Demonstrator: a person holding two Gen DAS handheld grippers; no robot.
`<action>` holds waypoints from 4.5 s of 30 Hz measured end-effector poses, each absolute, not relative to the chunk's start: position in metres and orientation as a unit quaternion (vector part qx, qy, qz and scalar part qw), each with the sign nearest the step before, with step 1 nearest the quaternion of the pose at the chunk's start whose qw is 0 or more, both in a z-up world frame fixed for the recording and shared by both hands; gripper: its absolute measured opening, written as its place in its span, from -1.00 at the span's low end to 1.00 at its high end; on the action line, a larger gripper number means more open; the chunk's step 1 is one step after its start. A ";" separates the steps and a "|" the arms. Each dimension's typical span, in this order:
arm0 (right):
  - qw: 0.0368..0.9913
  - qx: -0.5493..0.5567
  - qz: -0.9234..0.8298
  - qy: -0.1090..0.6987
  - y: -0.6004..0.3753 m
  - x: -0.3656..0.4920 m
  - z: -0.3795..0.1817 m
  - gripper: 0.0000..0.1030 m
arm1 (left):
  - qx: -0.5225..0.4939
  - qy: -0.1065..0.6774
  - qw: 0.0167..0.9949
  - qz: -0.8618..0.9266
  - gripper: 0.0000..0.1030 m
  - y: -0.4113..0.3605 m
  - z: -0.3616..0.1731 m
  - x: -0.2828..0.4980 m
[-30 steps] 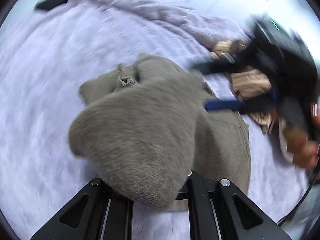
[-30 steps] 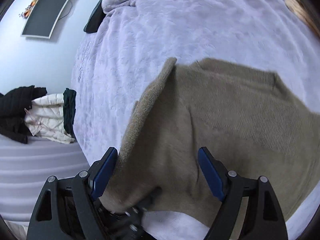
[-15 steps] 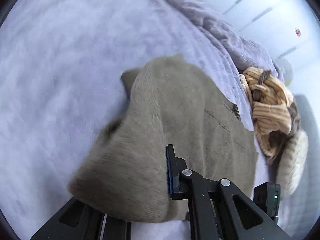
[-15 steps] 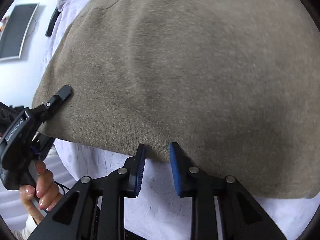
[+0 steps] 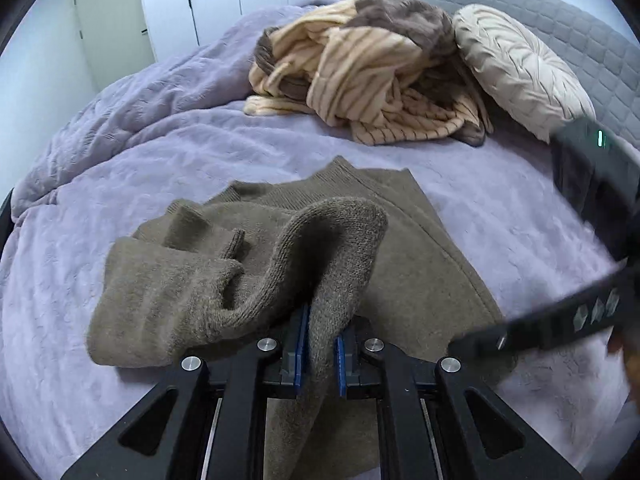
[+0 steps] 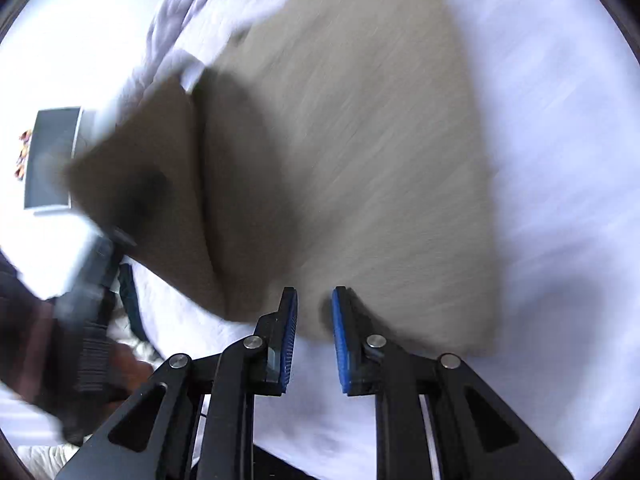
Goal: Fold small clothes
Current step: 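Grasp the other side edge with the right gripper while the left gripper releases its fold, then fold the held edge over the stacked sweater with the right gripper, then open the right gripper and withdraw it from the folded sweater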
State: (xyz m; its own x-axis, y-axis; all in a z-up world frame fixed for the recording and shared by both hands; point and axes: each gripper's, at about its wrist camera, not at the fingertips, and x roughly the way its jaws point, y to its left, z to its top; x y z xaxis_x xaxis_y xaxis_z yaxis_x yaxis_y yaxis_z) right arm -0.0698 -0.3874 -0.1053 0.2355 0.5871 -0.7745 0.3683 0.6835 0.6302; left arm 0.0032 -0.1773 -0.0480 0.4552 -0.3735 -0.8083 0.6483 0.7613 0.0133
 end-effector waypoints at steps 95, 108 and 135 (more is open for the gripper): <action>0.712 0.438 0.169 0.522 -0.435 0.044 -0.097 0.02 | 0.026 0.545 0.808 -0.223 -0.76 -0.121 -0.050 0.077; 0.718 0.420 0.205 0.517 -0.414 0.077 -0.100 -0.69 | -0.001 0.552 0.802 -0.228 -0.75 -0.117 -0.052 0.068; 0.779 0.268 0.067 0.562 -0.383 -0.041 -0.058 -0.47 | 0.084 0.631 0.754 -0.166 -0.53 -0.110 -0.079 0.008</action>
State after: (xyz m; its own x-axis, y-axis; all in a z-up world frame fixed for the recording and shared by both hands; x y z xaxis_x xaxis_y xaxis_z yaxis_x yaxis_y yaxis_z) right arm -0.0406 -0.3828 -0.0580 0.3590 0.4059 -0.8404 0.1978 0.8469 0.4936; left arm 0.0084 -0.1103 -0.0786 0.1496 -0.1445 -0.9781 0.3557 0.9309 -0.0831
